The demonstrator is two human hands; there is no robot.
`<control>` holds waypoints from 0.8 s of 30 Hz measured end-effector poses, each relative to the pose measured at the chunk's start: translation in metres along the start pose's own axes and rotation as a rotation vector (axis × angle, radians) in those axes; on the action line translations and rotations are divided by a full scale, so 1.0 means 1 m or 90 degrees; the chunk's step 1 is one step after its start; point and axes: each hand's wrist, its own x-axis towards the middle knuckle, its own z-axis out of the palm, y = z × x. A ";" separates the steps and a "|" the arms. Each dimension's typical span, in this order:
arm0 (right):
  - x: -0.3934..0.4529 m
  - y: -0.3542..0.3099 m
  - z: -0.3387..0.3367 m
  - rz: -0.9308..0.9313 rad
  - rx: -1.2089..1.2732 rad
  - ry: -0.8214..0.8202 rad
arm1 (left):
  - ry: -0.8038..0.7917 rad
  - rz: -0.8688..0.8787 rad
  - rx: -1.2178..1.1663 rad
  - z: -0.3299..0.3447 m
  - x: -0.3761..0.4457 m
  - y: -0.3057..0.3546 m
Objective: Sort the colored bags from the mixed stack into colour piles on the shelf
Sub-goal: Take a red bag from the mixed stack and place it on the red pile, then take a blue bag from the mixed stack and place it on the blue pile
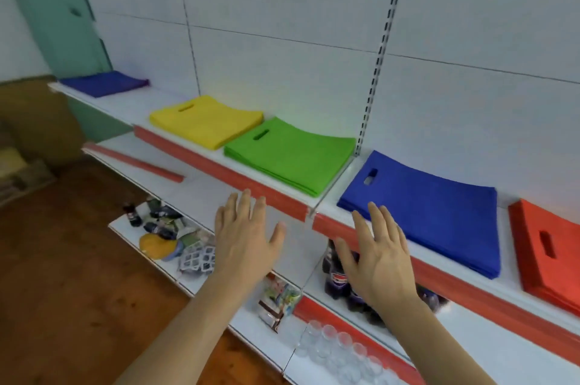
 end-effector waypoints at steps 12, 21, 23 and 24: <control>0.113 -0.238 0.097 -0.208 0.066 -0.076 | 0.062 -0.174 0.028 -0.019 0.026 -0.235; 0.232 -0.405 0.152 -0.305 0.144 -0.105 | 0.093 -0.277 0.122 -0.041 0.103 -0.382; 0.254 -0.437 0.164 -0.326 0.132 -0.121 | 0.093 -0.304 0.123 -0.042 0.115 -0.411; 0.262 -0.452 0.170 -0.337 0.125 -0.134 | 0.090 -0.315 0.124 -0.040 0.118 -0.425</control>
